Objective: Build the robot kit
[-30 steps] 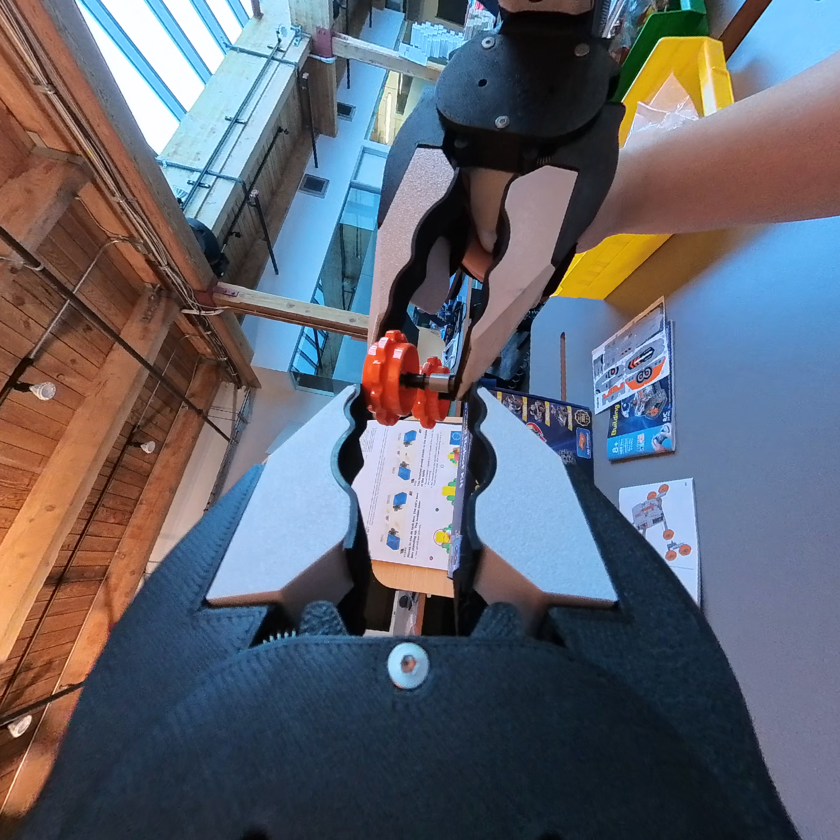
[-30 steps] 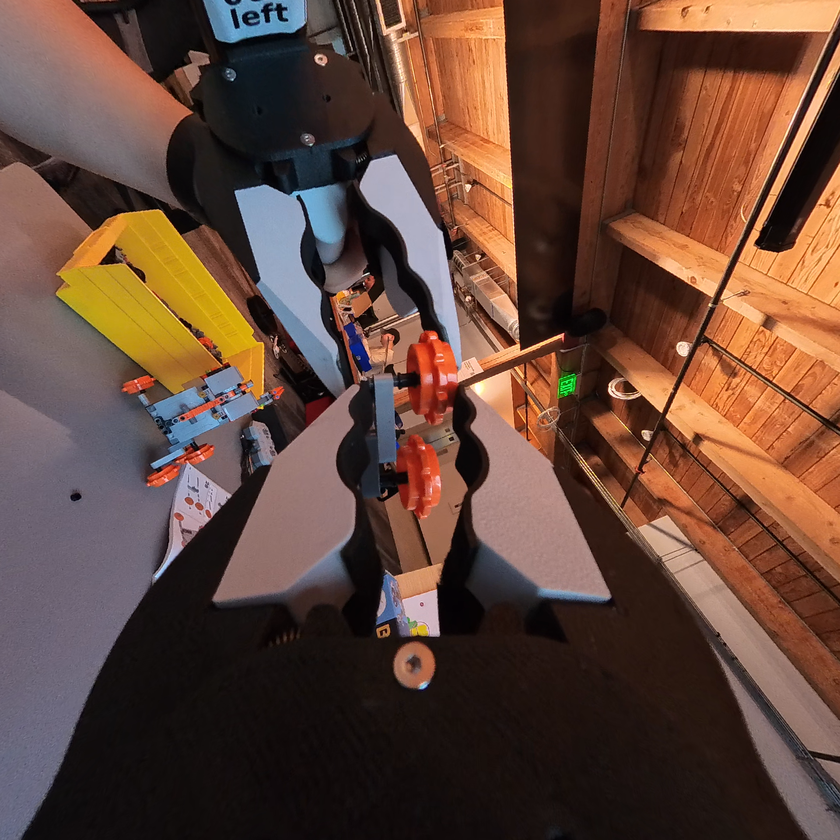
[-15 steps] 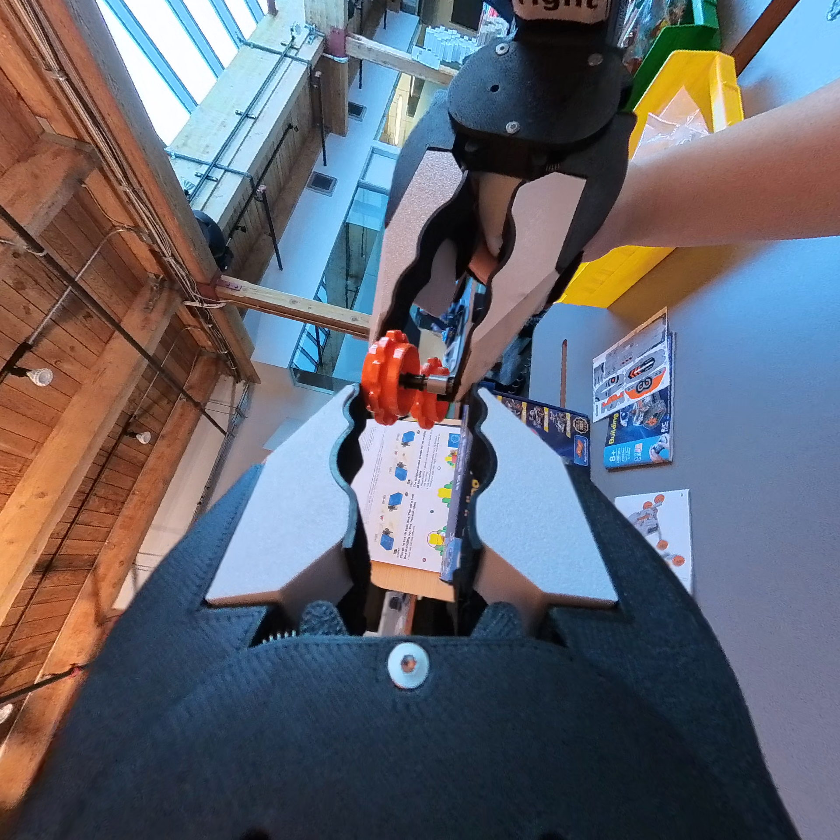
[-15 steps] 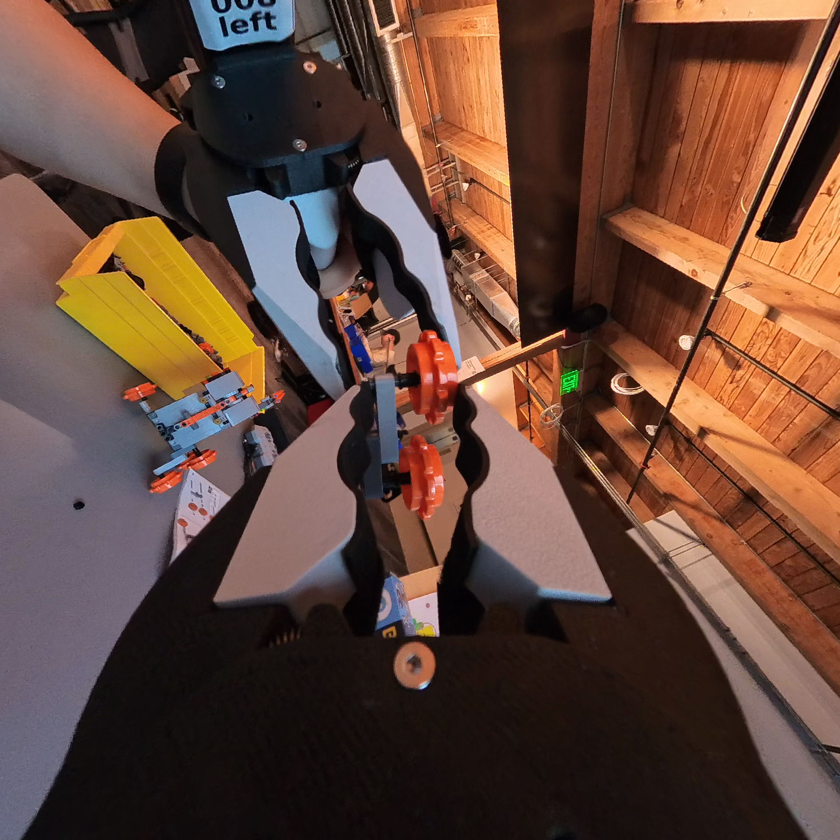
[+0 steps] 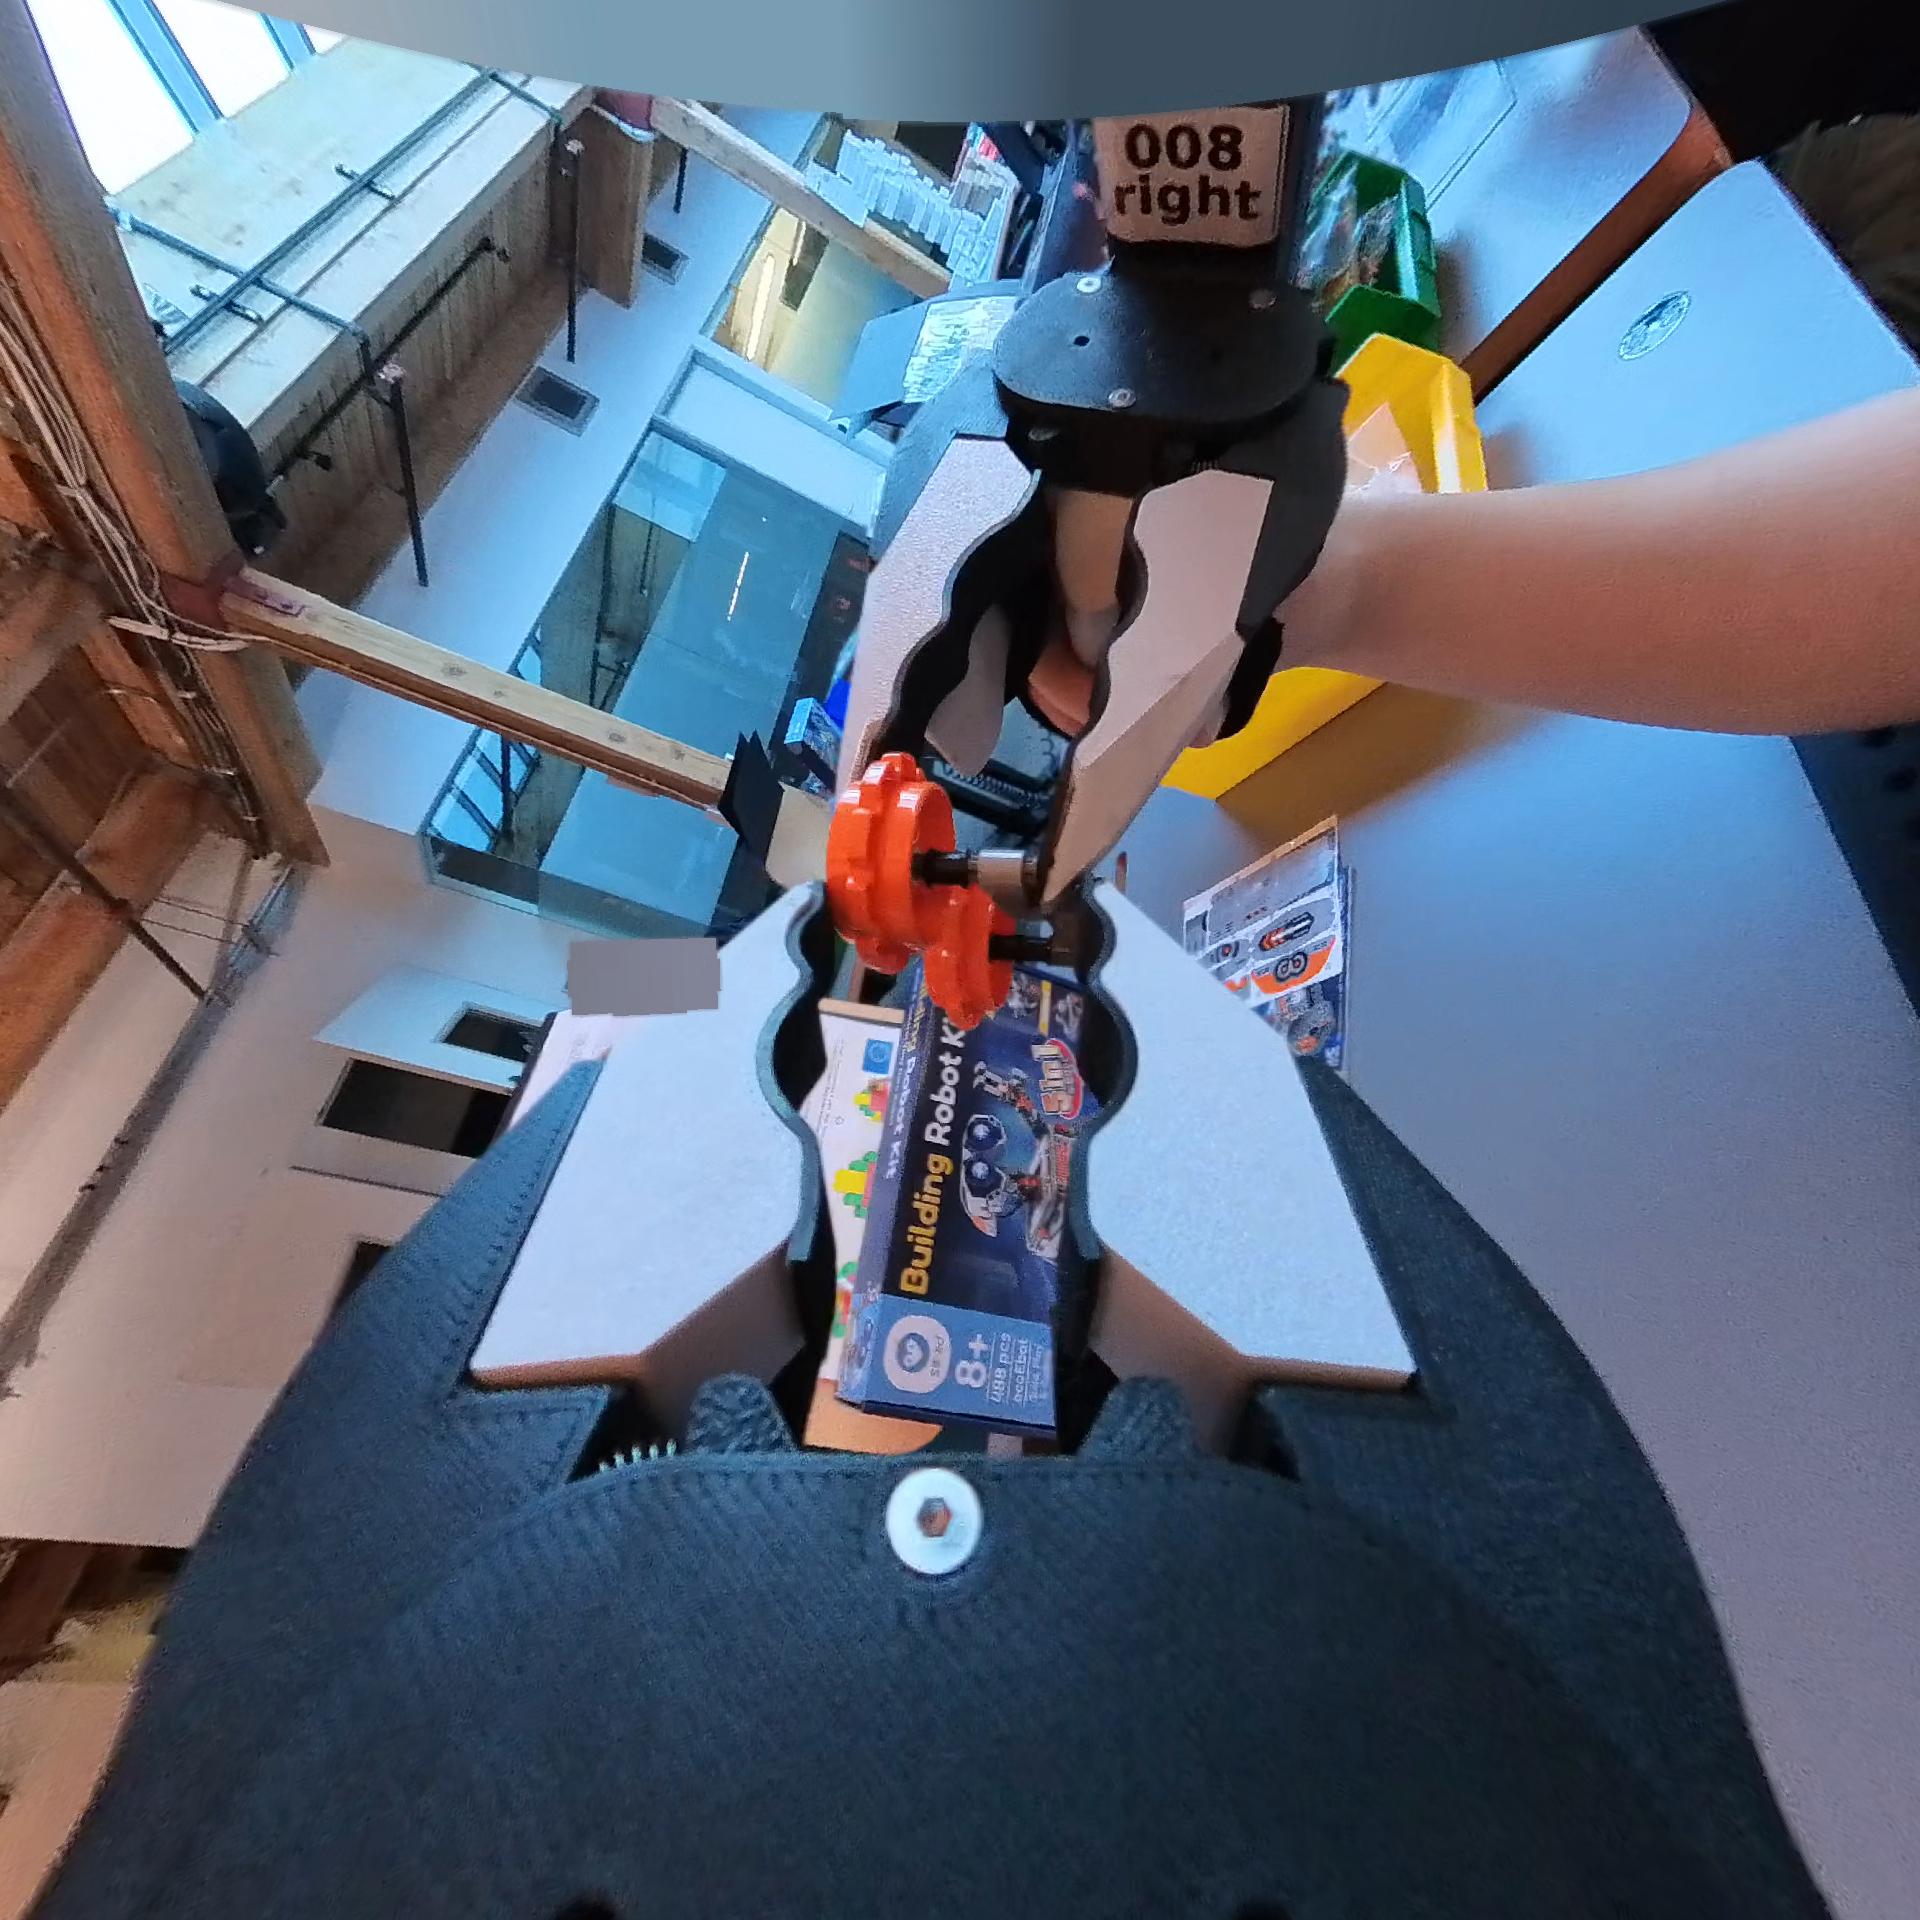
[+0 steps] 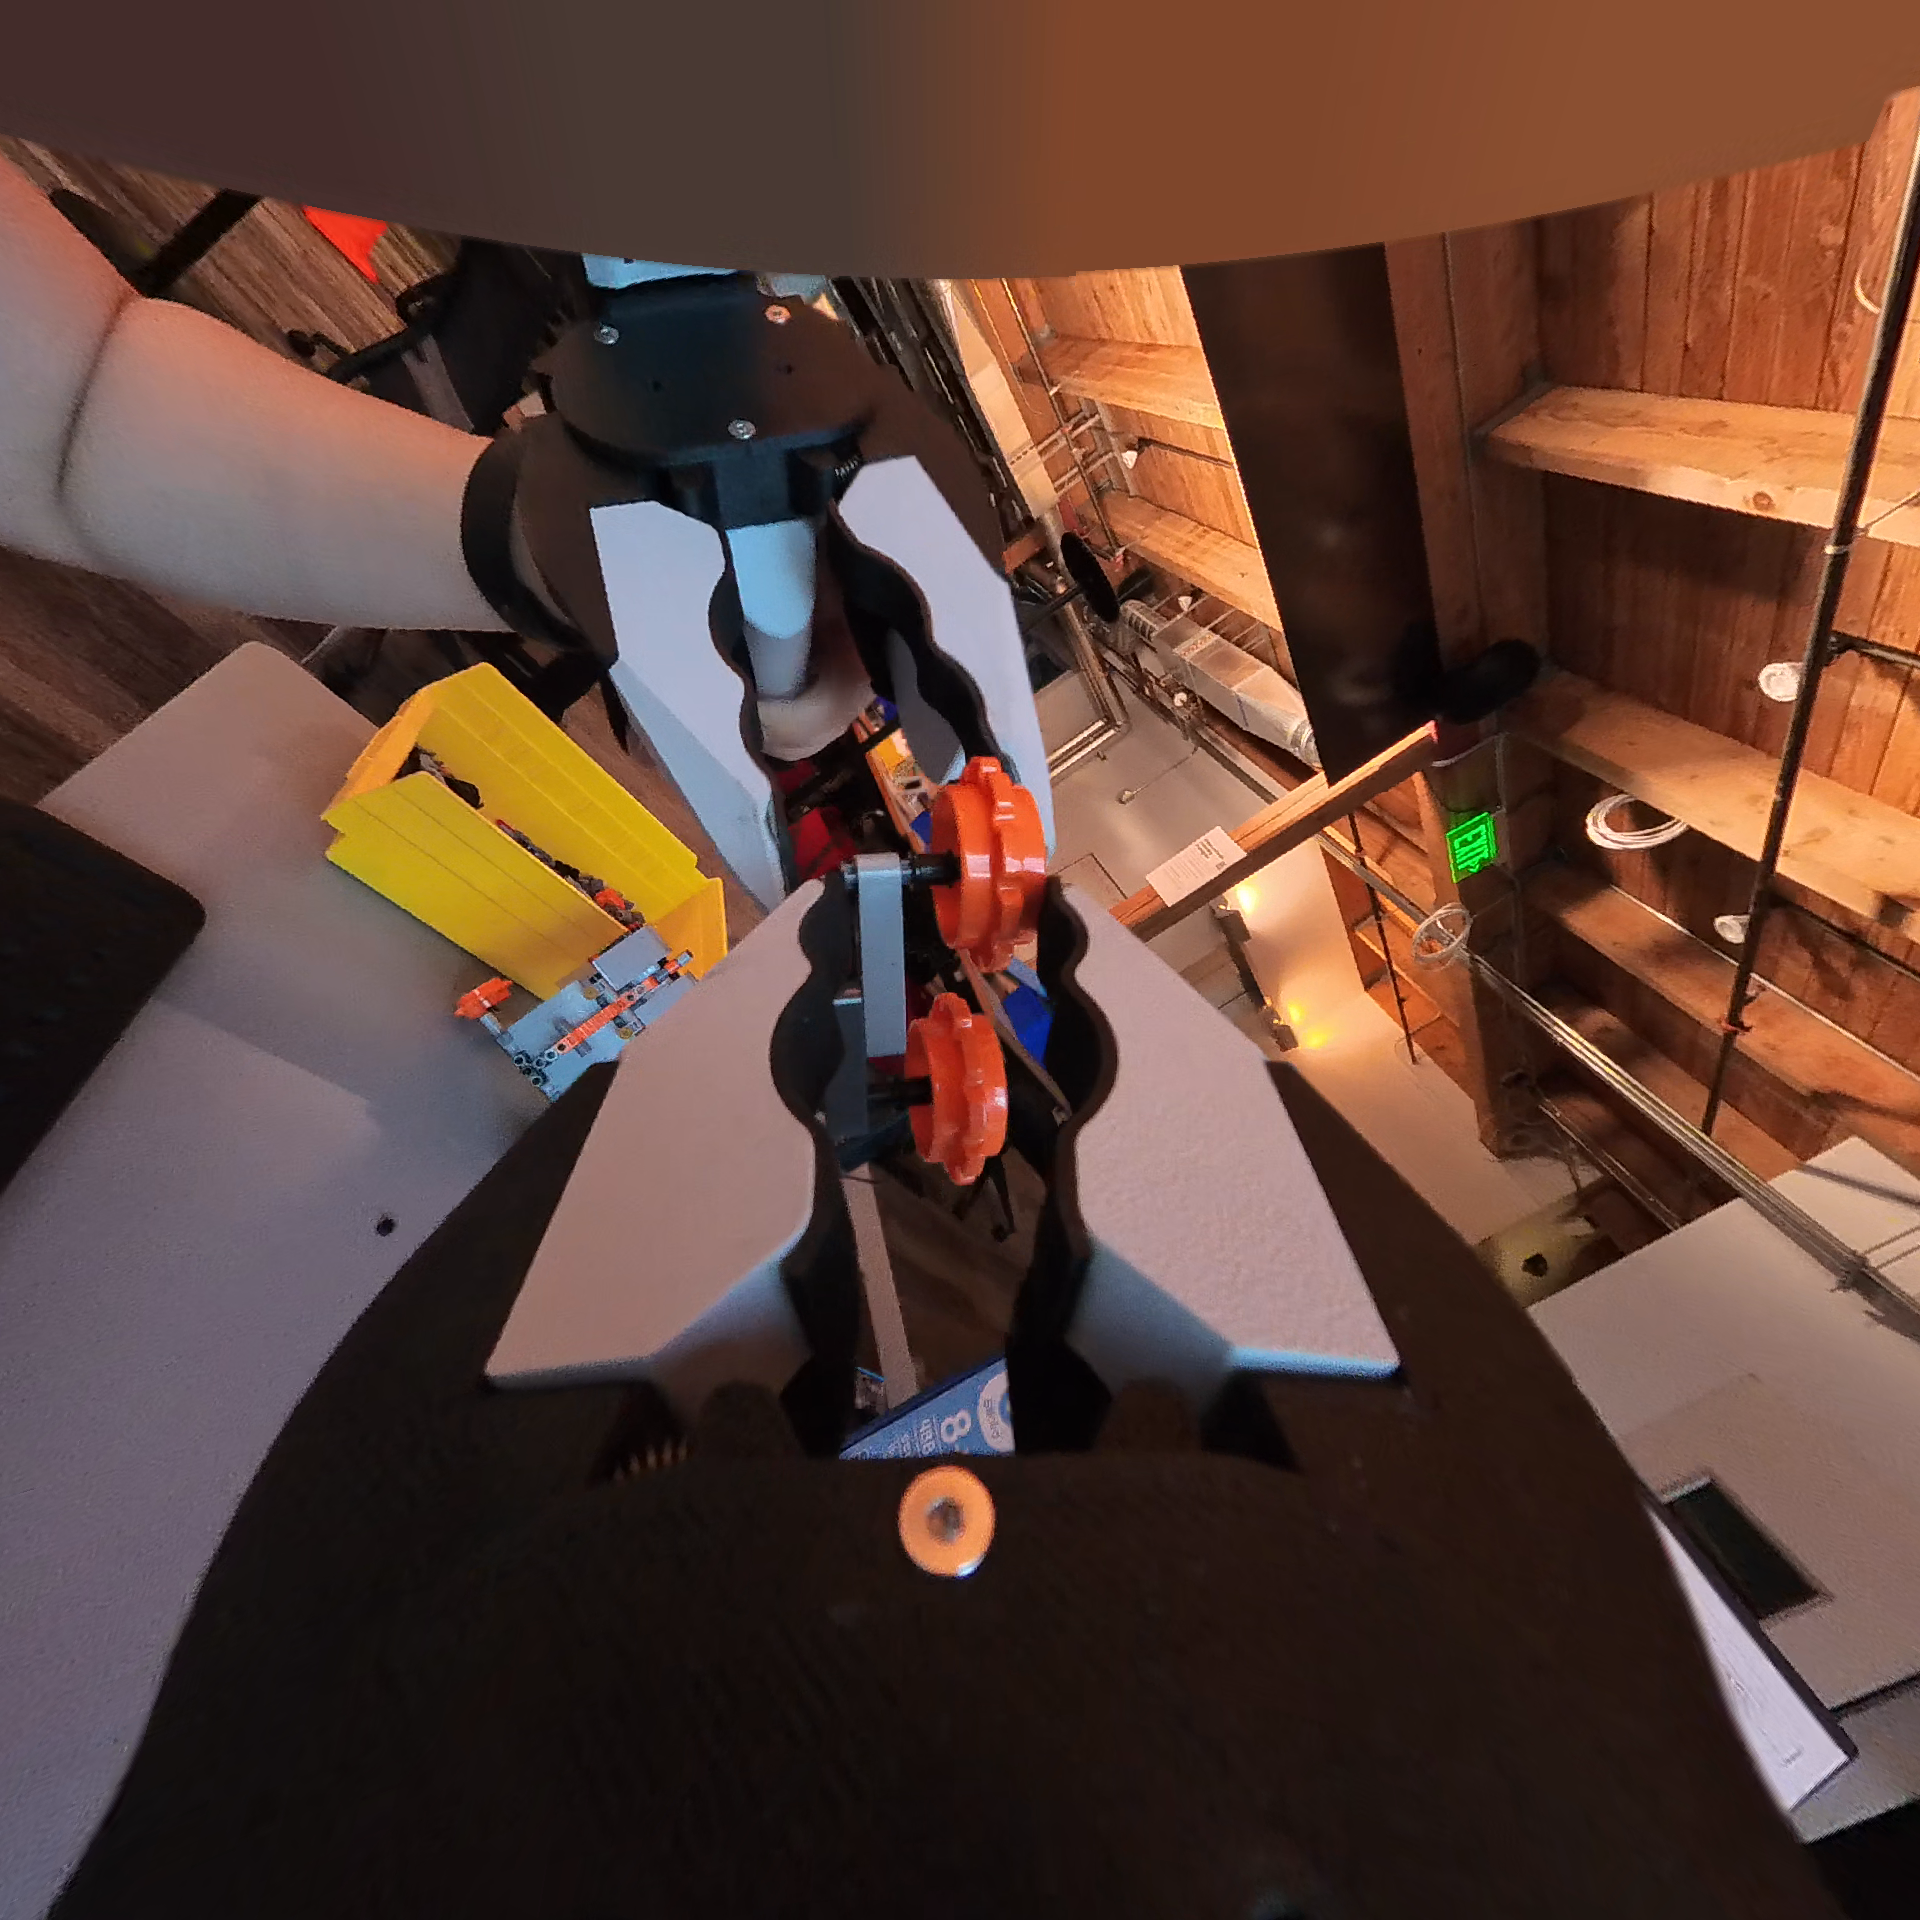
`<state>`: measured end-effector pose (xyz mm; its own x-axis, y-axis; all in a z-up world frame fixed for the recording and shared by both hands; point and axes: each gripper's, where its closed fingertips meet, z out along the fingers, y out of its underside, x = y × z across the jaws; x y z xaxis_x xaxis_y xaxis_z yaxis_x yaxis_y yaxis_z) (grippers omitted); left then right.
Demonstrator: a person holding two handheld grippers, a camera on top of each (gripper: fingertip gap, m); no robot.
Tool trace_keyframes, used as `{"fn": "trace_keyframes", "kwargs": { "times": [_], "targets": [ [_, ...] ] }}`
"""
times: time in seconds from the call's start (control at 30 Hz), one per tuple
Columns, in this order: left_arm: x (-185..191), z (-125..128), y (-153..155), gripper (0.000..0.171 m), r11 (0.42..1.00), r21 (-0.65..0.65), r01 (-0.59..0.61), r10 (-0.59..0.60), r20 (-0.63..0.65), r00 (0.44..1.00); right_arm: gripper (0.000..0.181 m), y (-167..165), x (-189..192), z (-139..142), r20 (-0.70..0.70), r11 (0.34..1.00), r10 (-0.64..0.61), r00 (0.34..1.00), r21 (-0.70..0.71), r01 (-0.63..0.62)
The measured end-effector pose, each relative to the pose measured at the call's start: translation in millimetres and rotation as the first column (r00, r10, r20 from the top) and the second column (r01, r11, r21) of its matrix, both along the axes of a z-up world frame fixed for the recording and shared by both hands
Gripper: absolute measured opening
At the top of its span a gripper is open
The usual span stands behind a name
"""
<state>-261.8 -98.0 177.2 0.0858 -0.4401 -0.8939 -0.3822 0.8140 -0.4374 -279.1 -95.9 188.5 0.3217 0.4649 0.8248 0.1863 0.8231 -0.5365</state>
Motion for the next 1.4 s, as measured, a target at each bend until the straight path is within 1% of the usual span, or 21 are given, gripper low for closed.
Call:
{"fn": "trace_keyframes", "kwargs": {
  "times": [0.13, 0.23, 0.33, 0.47, 0.6, 0.63, 0.7, 0.73, 0.77, 0.8, 0.87, 0.93, 1.0, 1.07, 1.27, 1.4],
  "targets": [
    [1, 1, -1, 0.045, 1.000, 0.017, -0.005, 0.005, 0.003, 1.000, 0.035, -2, 0, 1, -0.007, 1.000, 0.019, 1.000, -0.002, -0.019],
    [1, -1, 2, 0.045, 0.998, 0.045, -0.032, 0.033, -0.014, 0.999, 0.035, 1, 0, -1, -0.001, 1.000, 0.012, 1.000, 0.005, -0.012],
    [1, -7, 1, 0.047, 0.998, 0.058, -0.031, 0.034, -0.051, 0.998, 0.035, -3, -5, -4, 0.018, 0.999, 0.026, 1.000, 0.034, -0.026],
    [-1, -15, 12, 0.051, 0.992, 0.099, -0.081, 0.089, -0.079, 0.993, 0.036, 1, -12, -9, 0.044, 0.995, -0.040, 0.998, 0.092, 0.036],
    [1, -12, 9, 0.051, 0.992, 0.114, -0.062, 0.069, -0.059, 0.996, 0.036, -3, -11, -6, 0.026, 0.995, -0.021, 0.999, 0.098, 0.019],
    [3, -13, 11, 0.053, 0.990, 0.118, -0.074, 0.081, -0.058, 0.995, 0.037, -5, -11, -6, 0.026, 0.994, -0.013, 1.000, 0.110, 0.010],
    [5, -15, 22, 0.057, 0.982, 0.121, -0.146, 0.154, -0.058, 0.986, 0.036, -13, -15, -5, 0.018, 0.992, 0.018, 1.000, 0.122, -0.020],
    [5, -19, 28, 0.054, 0.976, 0.128, -0.179, 0.190, -0.077, 0.979, 0.036, -11, -18, -7, 0.033, 0.993, 0.002, 0.999, 0.121, -0.006],
    [5, -19, 32, 0.048, 0.968, 0.152, -0.202, 0.216, -0.084, 0.973, 0.037, -4, -20, -11, 0.059, 0.993, -0.044, 0.997, 0.115, 0.038],
    [3, -20, 37, 0.047, 0.960, 0.173, -0.218, 0.236, -0.090, 0.968, 0.037, -1, -20, -11, 0.062, 0.991, -0.068, 0.996, 0.122, 0.060],
    [4, -19, 37, 0.048, 0.966, 0.141, -0.219, 0.231, -0.077, 0.970, 0.037, 0, -20, -10, 0.053, 0.989, -0.069, 0.996, 0.138, 0.061],
    [4, -15, 34, 0.050, 0.971, 0.120, -0.205, 0.213, -0.056, 0.976, 0.037, 0, -18, -8, 0.037, 0.991, -0.057, 0.998, 0.125, 0.052],
    [3, -13, 31, 0.049, 0.970, 0.138, -0.200, 0.209, -0.053, 0.977, 0.037, 2, -14, -5, 0.021, 0.990, -0.064, 0.998, 0.125, 0.061],
    [4, -13, 29, 0.049, 0.970, 0.148, -0.194, 0.206, -0.064, 0.977, 0.036, 2, -13, -5, 0.021, 0.993, -0.046, 0.999, 0.106, 0.044],
    [7, -10, 29, 0.050, 0.960, 0.166, -0.225, 0.243, -0.096, 0.965, 0.036, 2, -11, -2, -0.004, 0.998, -0.014, 1.000, 0.053, 0.014],
    [7, -8, 31, 0.050, 0.957, 0.132, -0.258, 0.271, -0.094, 0.958, 0.037, 4, -11, 1, -0.031, 0.999, -0.021, 0.999, 0.044, 0.022]
  ]
}}
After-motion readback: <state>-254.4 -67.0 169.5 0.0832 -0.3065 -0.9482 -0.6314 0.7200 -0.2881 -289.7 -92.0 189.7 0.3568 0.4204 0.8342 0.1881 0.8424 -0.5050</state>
